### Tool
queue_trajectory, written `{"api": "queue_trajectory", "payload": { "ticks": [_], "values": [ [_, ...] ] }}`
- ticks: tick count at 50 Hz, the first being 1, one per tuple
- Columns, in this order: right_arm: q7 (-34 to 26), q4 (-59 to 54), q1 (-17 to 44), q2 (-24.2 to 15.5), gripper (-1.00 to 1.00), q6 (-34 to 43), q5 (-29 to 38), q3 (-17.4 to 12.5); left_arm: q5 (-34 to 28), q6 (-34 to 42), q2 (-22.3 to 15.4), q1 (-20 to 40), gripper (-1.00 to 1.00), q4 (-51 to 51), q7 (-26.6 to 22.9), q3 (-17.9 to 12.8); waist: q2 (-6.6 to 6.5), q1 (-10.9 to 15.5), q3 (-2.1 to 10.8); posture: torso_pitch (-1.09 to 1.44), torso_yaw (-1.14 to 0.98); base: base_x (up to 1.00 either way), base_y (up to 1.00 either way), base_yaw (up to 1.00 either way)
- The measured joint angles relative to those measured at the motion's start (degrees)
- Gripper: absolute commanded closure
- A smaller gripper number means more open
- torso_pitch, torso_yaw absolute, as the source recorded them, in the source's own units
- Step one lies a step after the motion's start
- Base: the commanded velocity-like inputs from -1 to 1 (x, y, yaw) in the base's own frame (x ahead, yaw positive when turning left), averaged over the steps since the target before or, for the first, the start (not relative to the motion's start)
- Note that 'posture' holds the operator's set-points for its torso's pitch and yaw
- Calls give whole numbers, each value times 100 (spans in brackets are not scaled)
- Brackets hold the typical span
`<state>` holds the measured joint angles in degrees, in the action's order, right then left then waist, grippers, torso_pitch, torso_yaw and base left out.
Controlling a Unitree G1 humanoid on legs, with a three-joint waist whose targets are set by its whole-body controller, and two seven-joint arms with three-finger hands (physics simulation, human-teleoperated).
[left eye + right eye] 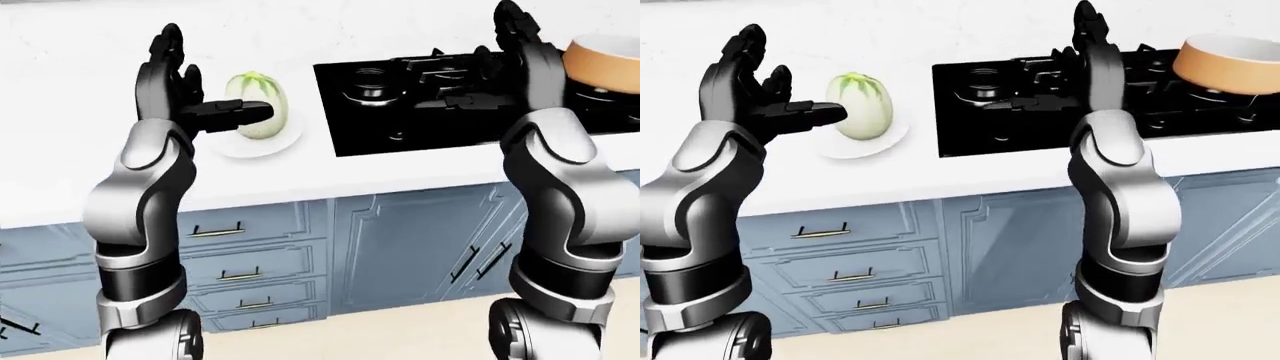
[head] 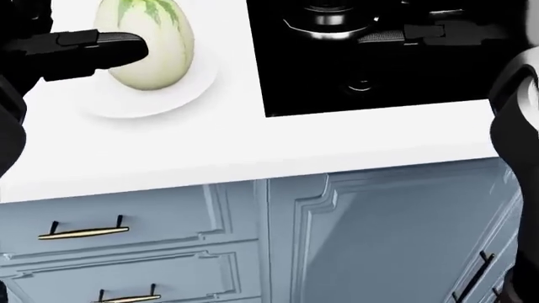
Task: Pick the zucchini from the plate and place it in the pan.
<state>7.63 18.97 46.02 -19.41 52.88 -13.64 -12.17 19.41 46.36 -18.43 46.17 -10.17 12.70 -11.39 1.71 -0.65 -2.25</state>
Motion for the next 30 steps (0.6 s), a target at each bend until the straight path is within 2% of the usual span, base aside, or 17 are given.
{"api": "queue_trajectory", "payload": {
  "ticks": [3, 5, 7, 9, 11, 12, 14, 15, 18, 19, 30],
  "values": [
    [39, -44, -48, 3, -100, 20, 48, -34, 55, 72, 16, -23, -100, 32, -32, 76, 46, -20, 86, 0, 0, 0, 20, 0],
    [35, -29, 1, 4, -100, 27, 45, 2, 61, 114, -7, -1, -100, 7, -23, 34, -17, 12, 107, 0, 0, 0, 27, 0],
    [12, 29, 29, 5, -100, 3, 27, 37, 43, 96, -25, 9, -100, -44, -3, -18, -103, 36, 73, 0, 0, 0, 34, 0],
    [-7, 39, 25, 5, -100, -22, 21, 48, 31, 76, -32, 27, -100, -74, 11, -35, -218, 31, 55, 0, 0, 0, 22, 0],
    [-23, -13, 43, -3, -100, -46, 46, 57, 30, 51, -50, 78, -100, -79, 11, -26, -454, -6, 39, 0, 0, 0, 0, 0],
    [-30, -18, 63, 28, -100, -66, 59, 74, 27, 30, -79, 89, -100, -89, 10, -48, -516, 1, 34, 0, 0, 0, 0, 0],
    [-53, 12, -18, 99, -100, -72, 50, 154, 4, 1, -87, 5, -100, -76, 26, -118, -344, 69, -107, 0, 0, 0, 0, 0],
    [-68, -8, -35, 109, -100, -40, 33, 187, -11, 20, -81, -40, -100, -23, 40, -133, -278, 91, -137, 0, 0, 0, 0, 0],
    [-95, -82, 1, 92, -100, 18, 8, 191, -35, 121, -74, -59, -100, 98, 68, -117, 11, 128, -131, 0, 0, 0, 0, 0],
    [-95, -68, 6, 71, -100, 7, 13, 160, -35, 122, -53, -58, -100, 88, 64, -97, 59, 113, -135, 0, 0, 0, 0, 0],
    [-59, -13, 21, 53, -100, -28, 44, 83, 3, 56, -52, 17, -100, -51, 22, -58, -125, 108, 2, 0, 0, 0, 0, 0]
  ]
}}
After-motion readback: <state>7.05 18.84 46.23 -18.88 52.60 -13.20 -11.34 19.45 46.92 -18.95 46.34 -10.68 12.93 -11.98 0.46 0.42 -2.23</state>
